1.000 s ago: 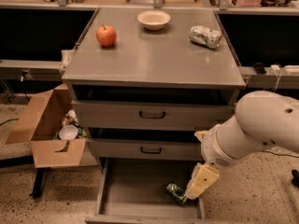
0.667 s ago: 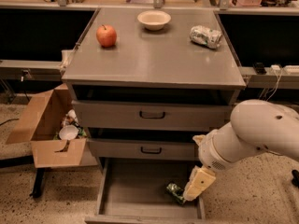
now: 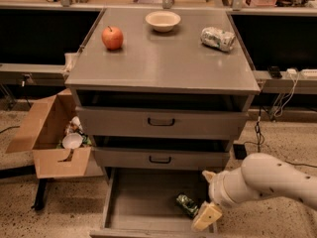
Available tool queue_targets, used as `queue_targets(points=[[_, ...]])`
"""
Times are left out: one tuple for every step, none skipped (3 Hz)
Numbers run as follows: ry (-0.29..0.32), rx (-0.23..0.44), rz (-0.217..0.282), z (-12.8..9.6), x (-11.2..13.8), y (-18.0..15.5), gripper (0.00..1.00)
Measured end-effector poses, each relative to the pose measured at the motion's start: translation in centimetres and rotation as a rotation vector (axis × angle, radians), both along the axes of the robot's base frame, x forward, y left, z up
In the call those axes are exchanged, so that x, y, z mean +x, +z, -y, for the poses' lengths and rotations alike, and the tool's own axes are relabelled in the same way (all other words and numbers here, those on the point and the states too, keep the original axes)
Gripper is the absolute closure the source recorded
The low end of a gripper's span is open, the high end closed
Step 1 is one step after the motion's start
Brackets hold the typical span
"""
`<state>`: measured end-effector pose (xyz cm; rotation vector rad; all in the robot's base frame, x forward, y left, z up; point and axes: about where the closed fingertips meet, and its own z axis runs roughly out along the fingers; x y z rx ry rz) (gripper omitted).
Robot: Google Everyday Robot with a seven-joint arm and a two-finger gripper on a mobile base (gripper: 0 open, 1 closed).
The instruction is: Pick green can from bottom drawer and place on counter
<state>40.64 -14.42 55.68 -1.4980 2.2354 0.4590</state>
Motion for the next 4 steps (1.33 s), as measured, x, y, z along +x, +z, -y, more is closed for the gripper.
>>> queue_targets(points=[[-0.04, 0.084, 0.014, 0.6, 0.8, -5.6, 0.0], [-0.056, 0.159, -0.004, 0.7, 2.1, -11.2, 0.0], [-0.073, 0.264, -0.095, -0.8, 3.0, -19.5, 0.0], [-0.078, 0.257, -0.092, -0.7, 3.2, -19.6, 0.0]])
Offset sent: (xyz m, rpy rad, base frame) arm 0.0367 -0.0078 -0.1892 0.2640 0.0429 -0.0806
